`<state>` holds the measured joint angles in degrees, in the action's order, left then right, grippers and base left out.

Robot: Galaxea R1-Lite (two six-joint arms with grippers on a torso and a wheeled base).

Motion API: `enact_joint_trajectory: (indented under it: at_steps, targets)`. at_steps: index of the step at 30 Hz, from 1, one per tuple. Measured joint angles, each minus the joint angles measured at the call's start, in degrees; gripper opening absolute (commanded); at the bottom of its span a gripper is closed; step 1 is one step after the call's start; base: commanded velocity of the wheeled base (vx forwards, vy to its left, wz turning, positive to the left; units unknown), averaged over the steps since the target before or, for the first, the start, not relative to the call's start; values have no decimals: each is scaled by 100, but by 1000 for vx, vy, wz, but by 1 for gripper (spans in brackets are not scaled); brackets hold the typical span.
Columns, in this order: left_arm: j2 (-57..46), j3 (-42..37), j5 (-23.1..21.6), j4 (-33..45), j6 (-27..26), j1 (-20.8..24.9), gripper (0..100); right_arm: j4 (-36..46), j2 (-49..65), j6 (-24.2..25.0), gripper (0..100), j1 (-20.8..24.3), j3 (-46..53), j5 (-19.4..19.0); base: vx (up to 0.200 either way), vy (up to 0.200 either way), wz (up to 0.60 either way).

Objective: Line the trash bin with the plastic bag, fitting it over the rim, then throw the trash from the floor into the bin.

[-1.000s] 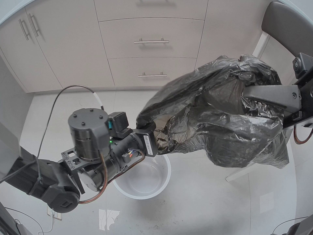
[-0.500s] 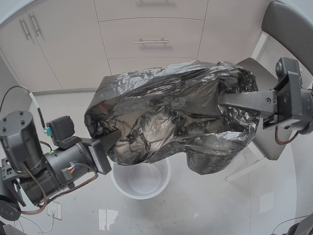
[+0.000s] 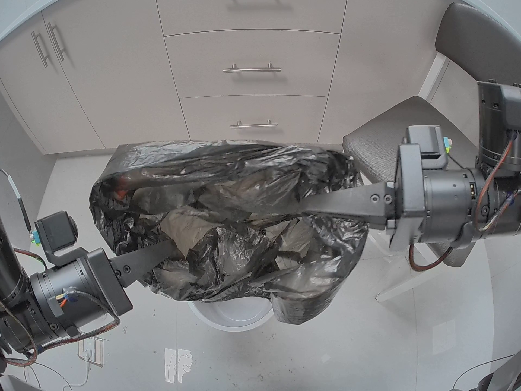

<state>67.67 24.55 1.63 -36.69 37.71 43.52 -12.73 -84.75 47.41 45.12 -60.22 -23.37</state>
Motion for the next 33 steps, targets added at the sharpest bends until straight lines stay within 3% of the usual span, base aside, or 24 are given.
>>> enact_joint_trajectory:
  at_steps: [5, 16, 33]
  targets:
    - [-23, -85, -404, 21, 288, -39, 0, 83, -212, 243, 0, 308, -61, 128, 0, 0, 0]
    - [379, -105, -507, -55, 602, -50, 0, 846, -332, 260, 0, 407, -334, 137, 0, 0, 0]
    - [1281, -193, -711, -479, 844, -675, 0, 571, -1009, 246, 0, 516, -510, 137, 0, 0, 0]
